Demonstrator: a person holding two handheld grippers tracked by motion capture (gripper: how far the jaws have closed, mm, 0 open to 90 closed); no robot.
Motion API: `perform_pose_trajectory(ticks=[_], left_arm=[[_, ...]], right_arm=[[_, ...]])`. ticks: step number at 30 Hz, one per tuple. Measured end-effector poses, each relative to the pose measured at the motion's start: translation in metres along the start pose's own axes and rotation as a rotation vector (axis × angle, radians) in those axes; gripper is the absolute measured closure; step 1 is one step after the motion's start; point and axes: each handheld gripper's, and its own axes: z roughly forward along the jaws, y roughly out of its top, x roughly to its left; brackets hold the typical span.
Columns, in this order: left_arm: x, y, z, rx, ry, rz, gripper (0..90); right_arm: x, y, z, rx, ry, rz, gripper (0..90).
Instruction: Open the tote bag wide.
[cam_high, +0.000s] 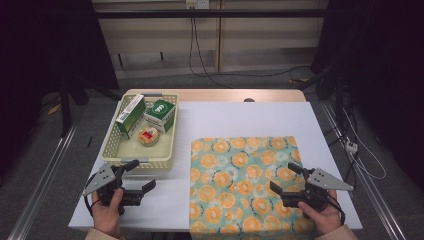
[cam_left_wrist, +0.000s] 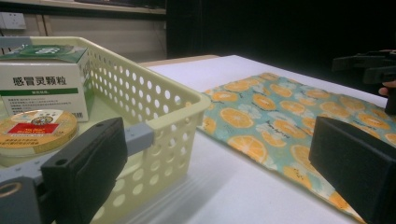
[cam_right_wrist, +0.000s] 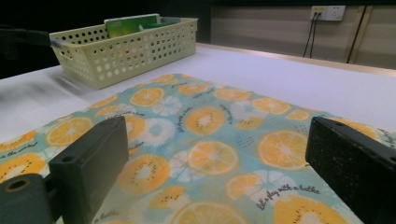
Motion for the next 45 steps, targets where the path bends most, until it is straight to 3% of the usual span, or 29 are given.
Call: perform_pose_trajectory(ticks=[6,10,16,22,27,45], left_arm=[[-0.001,0.0,0.0,-0.008,-0.003,0.015,3.9],[-0.002,0.001,0.001,-0.011,-0.011,0.021,3.9],[-0.004,-0.001,0.004,-0.002,-0.036,0.026,3.9],[-0.005,0.0,0.006,-0.006,-0.049,0.044,3.9],[-0.005,-0.001,0.007,-0.007,-0.058,0.032,3.9],[-0.005,-0.001,0.007,-0.007,-0.06,0.026,3.9]], right_arm=[[-0.001,0.001,0.0,0.002,-0.007,-0.002,5.6],[0.001,0.005,0.002,0.031,0.018,-0.01,6.7],[0.006,0.017,0.01,0.057,0.039,-0.056,11.2],[0.009,0.028,0.037,0.099,0.063,-0.047,9.6],[0.005,0.043,0.059,0.123,0.099,-0.049,5.8],[-0.009,0.066,0.117,0.237,0.079,-0.077,10.8]])
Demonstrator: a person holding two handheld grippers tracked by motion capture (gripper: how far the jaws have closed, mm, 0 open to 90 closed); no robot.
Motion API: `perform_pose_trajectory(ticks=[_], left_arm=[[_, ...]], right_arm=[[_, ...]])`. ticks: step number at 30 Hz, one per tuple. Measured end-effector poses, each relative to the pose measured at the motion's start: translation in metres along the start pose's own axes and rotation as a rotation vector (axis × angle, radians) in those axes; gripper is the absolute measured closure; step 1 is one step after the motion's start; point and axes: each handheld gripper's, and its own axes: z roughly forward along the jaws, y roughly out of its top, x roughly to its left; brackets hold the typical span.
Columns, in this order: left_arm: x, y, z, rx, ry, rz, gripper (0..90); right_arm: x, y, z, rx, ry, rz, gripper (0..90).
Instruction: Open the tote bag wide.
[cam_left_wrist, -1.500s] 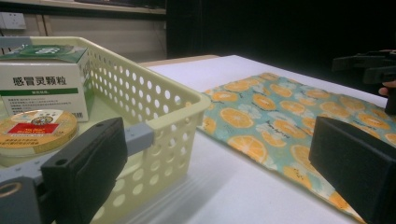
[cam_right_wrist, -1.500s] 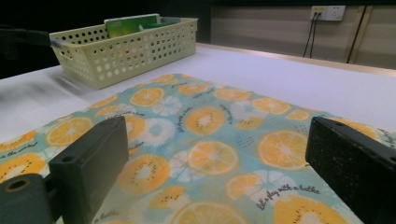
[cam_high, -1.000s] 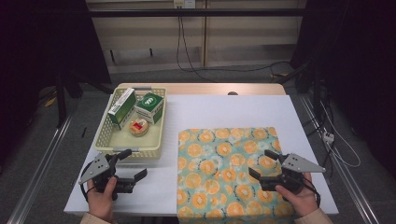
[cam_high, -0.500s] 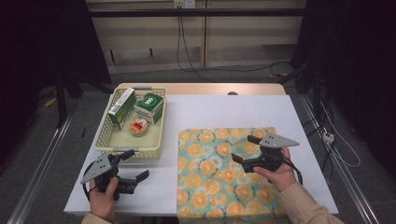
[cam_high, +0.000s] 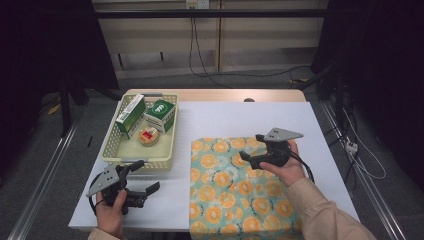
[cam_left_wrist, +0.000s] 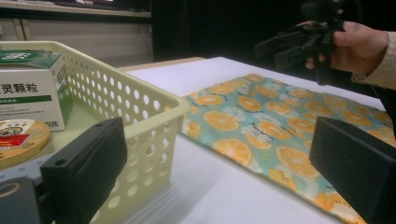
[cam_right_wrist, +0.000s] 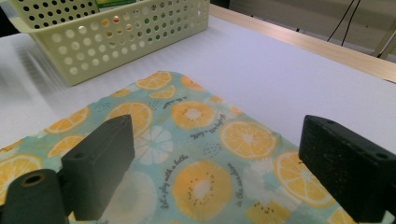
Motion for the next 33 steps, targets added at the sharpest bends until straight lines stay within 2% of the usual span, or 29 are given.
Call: perform_pose_trajectory(ticks=[2,3,6,8,14,16,19,22,23,25,30,31,33], left_arm=[[-0.001,0.001,0.0,-0.006,0.0,-0.004,3.9],[-0.001,0.002,-0.001,-0.006,0.004,0.007,3.9],[-0.001,0.002,-0.002,-0.011,0.006,-0.002,3.9],[0.0,0.001,-0.002,-0.011,0.004,-0.002,3.9],[0.0,0.0,-0.005,-0.011,0.002,-0.01,3.9],[0.0,0.0,-0.004,-0.014,0.002,-0.011,3.9],[0.0,0.0,-0.003,-0.01,-0.001,-0.006,3.9],[0.0,0.001,0.0,-0.008,-0.009,-0.004,3.9],[0.0,0.002,0.001,-0.013,-0.008,-0.003,3.9],[0.001,0.002,0.001,-0.008,-0.01,0.008,3.9],[0.0,0.0,0.0,-0.008,-0.014,-0.002,3.9],[0.0,0.001,0.0,-0.011,-0.014,-0.005,3.9],[-0.001,0.001,0.001,-0.01,-0.014,-0.003,3.9]], right_arm=[[-0.004,0.002,0.006,0.017,-0.01,-0.018,11.2],[-0.008,0.004,0.012,0.028,-0.011,-0.015,12.0],[-0.013,0.005,0.019,0.034,-0.008,0.004,13.3],[-0.019,0.006,0.03,0.046,-0.016,0.017,13.6],[-0.029,0.007,0.049,0.08,-0.026,0.009,14.0],[-0.036,0.008,0.059,0.085,-0.026,0.025,15.7],[-0.039,0.009,0.066,0.093,-0.027,0.037,18.4],[-0.04,0.009,0.074,0.115,-0.031,0.021,21.0],[-0.041,0.008,0.079,0.117,-0.026,0.034,24.8],[-0.045,0.006,0.082,0.127,-0.039,0.043,25.5],[-0.047,0.004,0.089,0.166,-0.044,0.015,28.0],[-0.047,0.002,0.092,0.171,-0.022,0.026,32.9],[-0.045,0.0,0.095,0.199,-0.023,0.006,34.2]])
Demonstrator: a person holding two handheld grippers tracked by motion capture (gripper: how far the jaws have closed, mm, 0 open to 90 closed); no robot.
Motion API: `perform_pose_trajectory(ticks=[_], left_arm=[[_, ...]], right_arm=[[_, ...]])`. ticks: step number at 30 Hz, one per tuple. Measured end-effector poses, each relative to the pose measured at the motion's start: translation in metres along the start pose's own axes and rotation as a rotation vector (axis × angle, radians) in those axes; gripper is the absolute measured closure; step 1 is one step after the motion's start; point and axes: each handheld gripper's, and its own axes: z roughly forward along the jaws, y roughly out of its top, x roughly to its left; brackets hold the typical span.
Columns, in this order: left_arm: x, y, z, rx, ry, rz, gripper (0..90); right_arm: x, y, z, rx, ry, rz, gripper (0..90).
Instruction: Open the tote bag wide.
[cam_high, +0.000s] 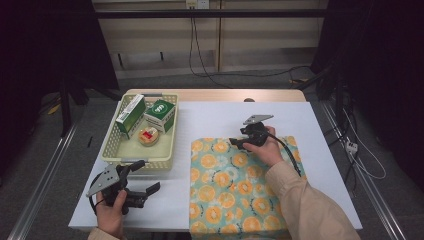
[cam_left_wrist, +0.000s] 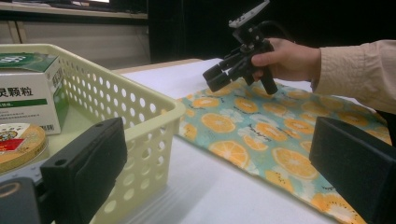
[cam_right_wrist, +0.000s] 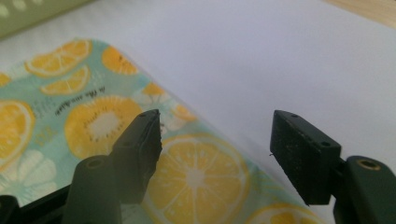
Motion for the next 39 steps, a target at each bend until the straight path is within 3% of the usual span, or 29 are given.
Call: perform_pose_trajectory(ticks=[3,5,7,8,9,10,13,14,15,18,23,25,26,35,38,39], left_arm=[[-0.001,0.0,0.0,0.009,-0.001,0.008,3.9],[-0.001,0.0,0.0,0.009,-0.001,0.008,3.9],[-0.001,0.0,0.0,0.009,0.0,0.003,3.9],[-0.001,0.0,0.0,0.01,0.001,0.004,3.9],[-0.001,0.0,0.0,0.011,0.0,0.009,3.9],[-0.001,0.0,0.001,0.01,0.0,0.006,4.0],[-0.002,0.0,0.001,0.015,-0.004,0.013,3.9],[-0.002,0.0,0.001,0.015,-0.004,0.013,3.9],[-0.002,0.0,0.001,0.016,-0.003,0.013,4.0],[-0.002,0.0,0.0,0.014,-0.001,0.006,3.9],[-0.002,0.0,0.0,0.016,0.003,0.007,3.9],[-0.003,0.0,0.0,0.015,0.002,0.005,3.9],[-0.003,0.0,0.0,0.016,0.001,0.008,3.9],[-0.004,0.001,0.002,0.018,-0.003,0.005,3.9],[-0.004,0.001,0.001,0.014,0.001,0.005,3.9],[-0.004,0.002,0.001,0.013,0.005,0.008,3.9]], right_arm=[[0.003,-0.003,0.004,0.052,0.0,-0.031,37.5],[0.003,-0.006,0.006,0.05,0.002,-0.021,38.1],[0.0,-0.006,0.004,0.052,0.004,-0.013,47.2],[0.0,-0.006,0.004,0.052,0.004,-0.013,47.2],[-0.003,-0.006,0.002,0.061,0.011,-0.015,59.3],[-0.003,-0.006,0.002,0.061,0.011,-0.015,59.3],[-0.008,-0.008,-0.001,0.052,0.037,-0.008,74.4],[-0.01,-0.01,-0.003,0.052,0.053,-0.002,85.9],[-0.009,-0.01,-0.003,0.055,0.062,0.001,88.8],[-0.008,-0.009,-0.004,0.063,0.068,-0.014,90.0],[-0.021,-0.002,-0.011,0.026,0.046,0.031,90.0],[-0.036,0.005,-0.016,0.008,0.0,0.068,90.0],[-0.036,0.005,-0.016,0.008,0.0,0.068,90.0],[-0.094,0.023,-0.026,-0.025,-0.132,0.142,90.0],[-0.119,0.028,-0.031,-0.035,-0.205,0.182,90.0],[-0.119,0.028,-0.031,-0.035,-0.205,0.182,90.0]])
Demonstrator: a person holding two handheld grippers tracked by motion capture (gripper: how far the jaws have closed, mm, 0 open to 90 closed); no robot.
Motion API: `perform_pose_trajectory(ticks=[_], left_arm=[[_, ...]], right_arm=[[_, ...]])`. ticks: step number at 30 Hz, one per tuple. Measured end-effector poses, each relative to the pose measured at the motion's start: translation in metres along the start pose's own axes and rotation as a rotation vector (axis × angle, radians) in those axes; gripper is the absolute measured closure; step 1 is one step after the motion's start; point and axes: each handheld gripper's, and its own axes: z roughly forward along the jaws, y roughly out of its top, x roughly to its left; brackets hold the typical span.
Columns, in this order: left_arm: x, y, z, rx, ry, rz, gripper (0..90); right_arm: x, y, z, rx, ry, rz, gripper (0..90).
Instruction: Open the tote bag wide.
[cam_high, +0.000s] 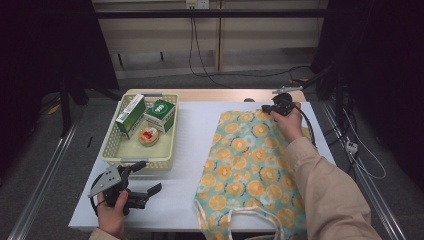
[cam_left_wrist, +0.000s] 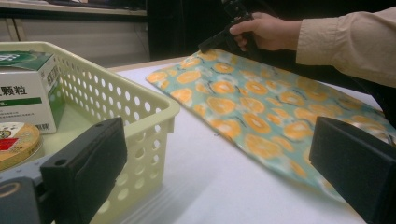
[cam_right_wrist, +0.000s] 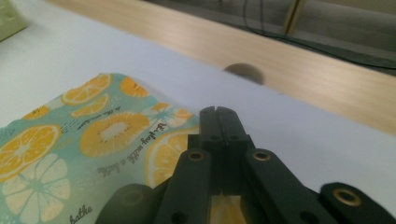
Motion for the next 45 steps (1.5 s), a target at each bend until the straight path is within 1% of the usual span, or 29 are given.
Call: perform_pose_trajectory(ticks=[2,3,4,5,6,7,9,10,12,15,17,18,19,24,25,26,27,28,29,30,34,36,37,38,39,40,41,44,45], left_arm=[[0.0,0.0,0.0,-0.001,0.002,0.002,3.9],[0.0,0.0,0.0,0.001,0.001,0.002,3.9],[0.0,0.0,0.0,0.001,0.002,0.002,3.9],[0.0,0.0,0.0,0.001,-0.001,0.002,4.0],[0.0,0.0,0.001,0.0,-0.004,-0.001,3.9],[0.0,0.0,0.001,0.002,-0.005,0.003,3.9],[0.0,0.0,0.001,0.004,-0.01,-0.005,3.9],[0.0,-0.001,0.002,0.008,-0.01,0.001,4.0],[0.0,-0.001,0.002,0.005,-0.009,-0.004,3.9],[-0.001,0.0,0.002,0.001,-0.012,-0.002,3.9],[-0.001,0.001,0.003,0.001,-0.009,0.003,3.9],[-0.001,0.001,0.003,0.001,-0.009,0.002,3.9],[-0.001,0.001,0.003,0.0,-0.008,0.001,3.9],[-0.002,0.001,0.004,0.009,-0.007,0.005,3.9],[-0.002,0.001,0.004,0.011,-0.003,0.009,3.9],[-0.002,0.001,0.004,0.014,-0.003,0.008,3.9],[-0.002,0.001,0.004,0.015,-0.004,0.01,3.9],[-0.003,0.001,0.004,0.014,-0.005,0.009,3.9],[-0.003,0.001,0.004,0.015,-0.006,0.01,3.9],[-0.003,0.001,0.004,0.017,-0.005,0.012,3.9],[-0.003,0.001,0.004,0.015,-0.004,0.008,3.9],[-0.003,0.001,0.004,0.016,-0.006,0.012,3.9],[-0.003,0.001,0.004,0.017,-0.006,0.013,3.9],[-0.003,0.001,0.004,0.018,-0.006,0.013,3.9],[-0.003,0.001,0.004,0.018,-0.007,0.013,3.9],[-0.003,0.001,0.004,0.019,-0.008,0.013,3.9],[-0.003,0.001,0.004,0.016,-0.008,0.01,3.9],[-0.004,0.001,0.004,0.018,-0.009,0.013,3.9],[-0.004,0.0,0.005,0.019,-0.009,0.011,3.9]], right_arm=[[-0.009,0.003,-0.001,-0.011,-0.013,0.022,90.0],[-0.012,0.004,-0.002,-0.015,-0.032,0.023,90.0],[-0.014,0.004,-0.002,-0.03,-0.026,0.033,90.0],[-0.015,0.003,-0.002,-0.029,-0.029,0.037,85.5],[-0.015,0.002,-0.003,-0.032,-0.043,0.032,73.9],[-0.013,0.002,-0.003,-0.029,-0.033,0.028,67.1],[-0.005,0.001,-0.006,-0.022,-0.036,-0.013,48.8],[-0.001,0.0,-0.009,-0.021,-0.015,-0.022,47.5],[0.009,-0.003,-0.015,-0.025,0.012,-0.045,40.3],[0.027,-0.011,-0.028,-0.032,0.086,-0.064,34.2],[0.038,-0.017,-0.039,-0.034,0.122,-0.086,31.0],[0.05,-0.025,-0.051,-0.016,0.143,-0.113,26.0],[0.05,-0.025,-0.051,-0.016,0.143,-0.113,26.0],[0.075,-0.049,-0.078,0.004,0.181,-0.192,22.5],[0.084,-0.06,-0.087,-0.008,0.207,-0.184,21.6],[0.084,-0.06,-0.087,-0.008,0.207,-0.184,21.6],[0.087,-0.065,-0.091,-0.008,0.223,-0.182,21.4],[0.096,-0.075,-0.098,-0.004,0.23,-0.203,19.3],[0.096,-0.075,-0.098,-0.004,0.23,-0.203,19.3],[0.1,-0.079,-0.101,0.002,0.247,-0.199,19.4],[0.115,-0.098,-0.11,0.015,0.289,-0.239,20.3],[0.121,-0.108,-0.113,0.019,0.317,-0.222,18.9],[0.124,-0.113,-0.115,0.013,0.327,-0.225,18.8],[0.127,-0.117,-0.116,0.02,0.326,-0.23,18.8],[0.134,-0.123,-0.119,0.046,0.326,-0.254,18.8],[0.134,-0.123,-0.119,0.046,0.326,-0.254,18.8],[0.14,-0.129,-0.124,0.049,0.341,-0.261,18.8],[0.145,-0.134,-0.128,0.055,0.362,-0.26,18.9],[0.149,-0.136,-0.13,0.058,0.381,-0.263,20.5]])
